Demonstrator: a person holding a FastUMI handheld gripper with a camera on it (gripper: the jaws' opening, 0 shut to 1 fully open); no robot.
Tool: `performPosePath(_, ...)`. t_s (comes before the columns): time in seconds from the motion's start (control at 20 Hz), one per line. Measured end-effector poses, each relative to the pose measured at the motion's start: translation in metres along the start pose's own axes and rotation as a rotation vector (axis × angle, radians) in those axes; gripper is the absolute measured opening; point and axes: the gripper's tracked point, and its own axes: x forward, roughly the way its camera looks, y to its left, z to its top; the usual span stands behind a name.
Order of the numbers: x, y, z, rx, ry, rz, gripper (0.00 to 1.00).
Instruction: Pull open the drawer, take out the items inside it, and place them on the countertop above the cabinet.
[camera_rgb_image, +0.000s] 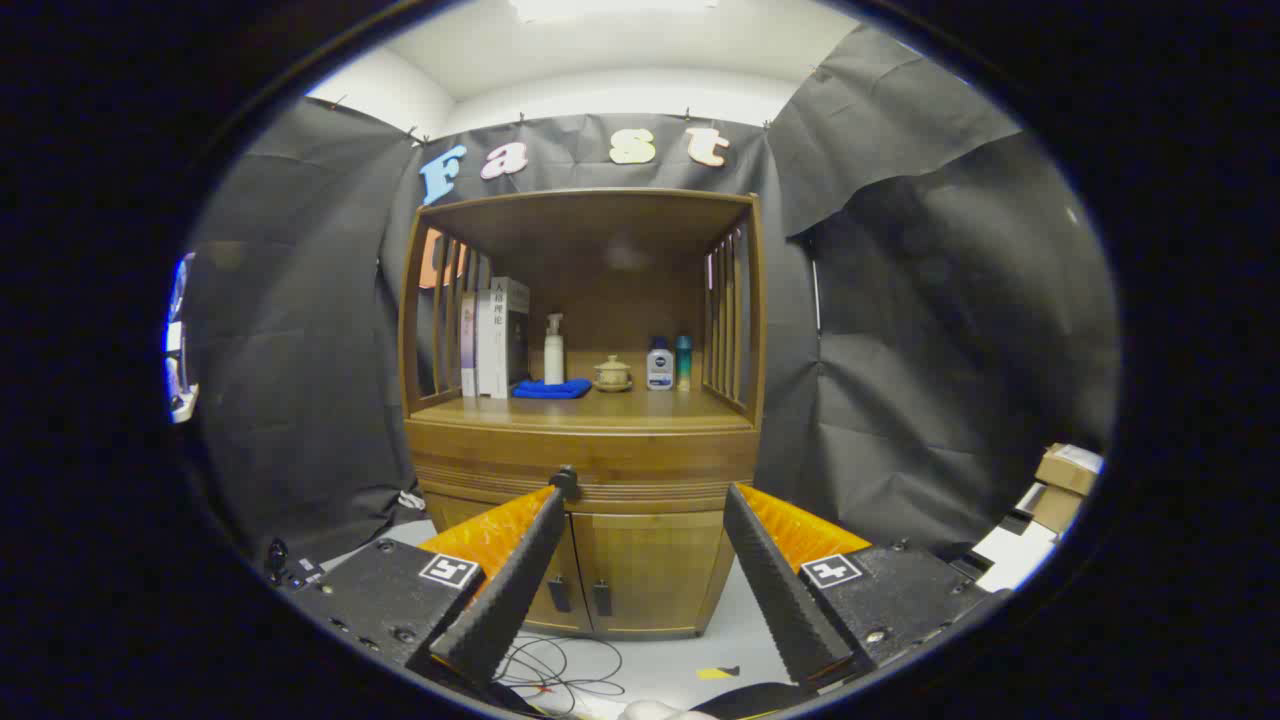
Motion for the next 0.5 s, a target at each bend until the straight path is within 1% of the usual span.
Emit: performPosePath(0.5, 0.0007, 0.0018, 0.0011, -0.01, -0.011, -0.005, 1.0)
